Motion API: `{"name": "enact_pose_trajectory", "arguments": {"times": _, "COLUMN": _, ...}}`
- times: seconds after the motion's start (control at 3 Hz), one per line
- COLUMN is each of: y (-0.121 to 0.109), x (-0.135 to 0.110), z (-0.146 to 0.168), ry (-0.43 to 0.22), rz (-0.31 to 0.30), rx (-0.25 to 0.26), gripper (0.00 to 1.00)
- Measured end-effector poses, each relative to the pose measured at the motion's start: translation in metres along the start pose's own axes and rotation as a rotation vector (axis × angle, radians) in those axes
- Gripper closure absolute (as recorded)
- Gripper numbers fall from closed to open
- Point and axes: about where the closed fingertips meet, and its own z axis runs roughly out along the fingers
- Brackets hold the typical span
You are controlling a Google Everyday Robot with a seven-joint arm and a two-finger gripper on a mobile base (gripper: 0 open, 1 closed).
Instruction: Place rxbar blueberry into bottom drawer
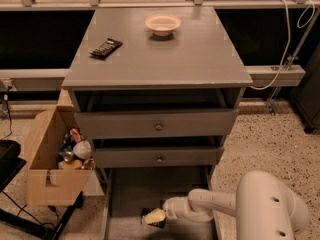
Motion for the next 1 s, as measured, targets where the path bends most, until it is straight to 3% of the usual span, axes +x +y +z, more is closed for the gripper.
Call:
{"name": "enact_pose_trajectory", "arguments": {"times": 0.33, "y": 0.013, "x": 0.001, "z": -0.021, "ry": -0.015, "rz": -0.016, "rx": -0.009, "gripper": 0.0}}
{"name": "enact_pose_trajectory", "arguments": {"times": 0.67, "y": 0.044, "x": 0.009, "z": -0.079, "ry": -0.019, "rz": -0.064, "rx": -0.027, "gripper": 0.0}}
{"name": "enact_pose_trajectory", "arguments": {"times": 1.0, "y": 0.092, "x": 0.036, "z": -0.144, "ry": 0.083, "rz": -0.168, "rx": -0.105, "gripper": 0.0}}
